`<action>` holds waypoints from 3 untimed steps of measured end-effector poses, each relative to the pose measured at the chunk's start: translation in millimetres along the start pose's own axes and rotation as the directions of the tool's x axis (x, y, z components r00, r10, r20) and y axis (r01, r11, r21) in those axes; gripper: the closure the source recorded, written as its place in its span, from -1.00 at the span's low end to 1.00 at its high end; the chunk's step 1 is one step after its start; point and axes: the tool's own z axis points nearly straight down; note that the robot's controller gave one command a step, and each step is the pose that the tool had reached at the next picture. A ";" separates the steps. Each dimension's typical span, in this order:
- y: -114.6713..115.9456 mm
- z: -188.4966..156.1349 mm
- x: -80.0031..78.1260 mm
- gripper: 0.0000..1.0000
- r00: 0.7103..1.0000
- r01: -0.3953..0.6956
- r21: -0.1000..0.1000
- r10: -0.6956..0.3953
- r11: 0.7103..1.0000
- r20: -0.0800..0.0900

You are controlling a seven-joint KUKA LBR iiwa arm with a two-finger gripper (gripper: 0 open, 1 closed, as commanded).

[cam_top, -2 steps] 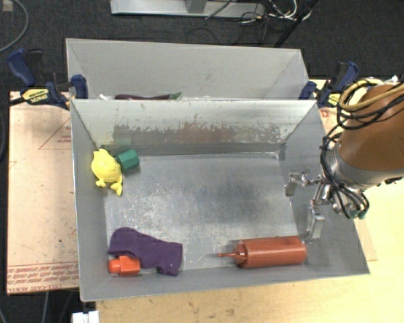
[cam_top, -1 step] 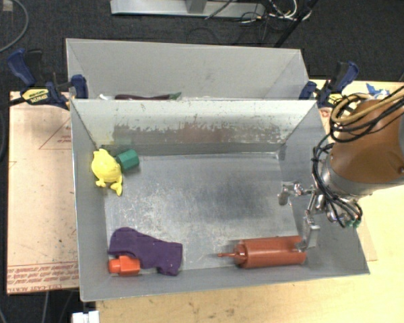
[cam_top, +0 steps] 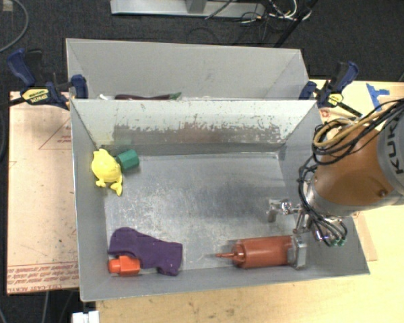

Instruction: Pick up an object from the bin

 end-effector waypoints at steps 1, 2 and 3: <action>18.8 14.7 8.7 1.00 0.985 0.173 0.002 -0.173 0.985 0.015; 18.9 14.7 8.7 1.00 0.985 0.174 0.002 -0.174 0.985 0.015; 19.3 -131.9 -0.8 1.00 0.974 0.228 0.003 -0.228 0.974 0.018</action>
Offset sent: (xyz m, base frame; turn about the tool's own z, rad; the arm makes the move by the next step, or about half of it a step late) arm 0.0000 0.0000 0.0000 0.0000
